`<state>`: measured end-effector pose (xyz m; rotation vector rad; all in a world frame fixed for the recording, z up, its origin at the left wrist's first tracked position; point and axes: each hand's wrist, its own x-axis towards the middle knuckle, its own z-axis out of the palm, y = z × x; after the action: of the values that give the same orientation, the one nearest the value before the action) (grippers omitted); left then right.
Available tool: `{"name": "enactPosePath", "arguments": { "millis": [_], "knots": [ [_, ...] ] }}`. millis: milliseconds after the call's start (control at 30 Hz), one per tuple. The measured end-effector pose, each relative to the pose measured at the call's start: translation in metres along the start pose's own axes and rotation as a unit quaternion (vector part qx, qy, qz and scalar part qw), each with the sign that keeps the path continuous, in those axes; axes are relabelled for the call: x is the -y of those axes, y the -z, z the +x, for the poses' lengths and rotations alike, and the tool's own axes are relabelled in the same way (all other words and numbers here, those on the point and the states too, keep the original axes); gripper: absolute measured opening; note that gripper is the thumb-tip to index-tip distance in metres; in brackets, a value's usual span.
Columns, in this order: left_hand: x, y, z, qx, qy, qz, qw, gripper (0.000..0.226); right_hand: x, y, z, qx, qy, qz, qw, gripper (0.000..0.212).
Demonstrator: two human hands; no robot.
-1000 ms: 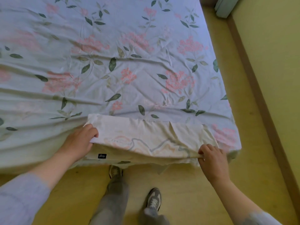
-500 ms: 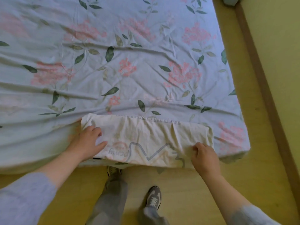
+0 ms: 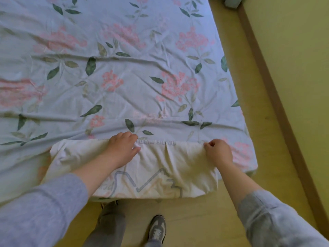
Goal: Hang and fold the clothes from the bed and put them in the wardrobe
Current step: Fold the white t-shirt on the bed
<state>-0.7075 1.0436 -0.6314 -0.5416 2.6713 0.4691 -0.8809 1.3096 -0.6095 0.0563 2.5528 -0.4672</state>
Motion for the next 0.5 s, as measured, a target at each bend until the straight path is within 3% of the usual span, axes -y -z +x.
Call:
{"name": "enactPosePath", "arguments": {
  "millis": [100, 167, 233, 300, 367, 500],
  "knots": [
    [-0.004, -0.009, 0.01, 0.033, 0.013, 0.027, 0.999, 0.048, -0.008, 0.007, 0.015, 0.007, -0.011, 0.011, 1.0, 0.039],
    [-0.006, -0.013, 0.015, 0.044, 0.02, 0.043, 0.998, 0.05, -0.015, 0.012, 0.02, -0.058, -0.06, 0.132, 0.988, 0.036],
    [-0.008, -0.015, 0.019, 0.042, 0.024, 0.049, 0.998, 0.049, -0.022, 0.014, 0.021, -0.132, -0.145, 0.262, 0.945, 0.029],
    [-0.011, -0.017, 0.021, 0.042, 0.027, 0.055, 0.997, 0.049, -0.025, 0.01, 0.02, -0.118, -0.221, 0.33, 0.91, 0.032],
    [-0.013, -0.017, 0.024, 0.041, 0.031, 0.062, 0.997, 0.048, -0.024, 0.003, 0.019, -0.078, -0.234, 0.309, 0.919, 0.041],
    [-0.019, -0.013, 0.032, 0.052, 0.036, 0.058, 0.996, 0.042, -0.028, -0.006, 0.011, 0.052, -0.099, 0.211, 0.971, 0.074]
  ]
}}
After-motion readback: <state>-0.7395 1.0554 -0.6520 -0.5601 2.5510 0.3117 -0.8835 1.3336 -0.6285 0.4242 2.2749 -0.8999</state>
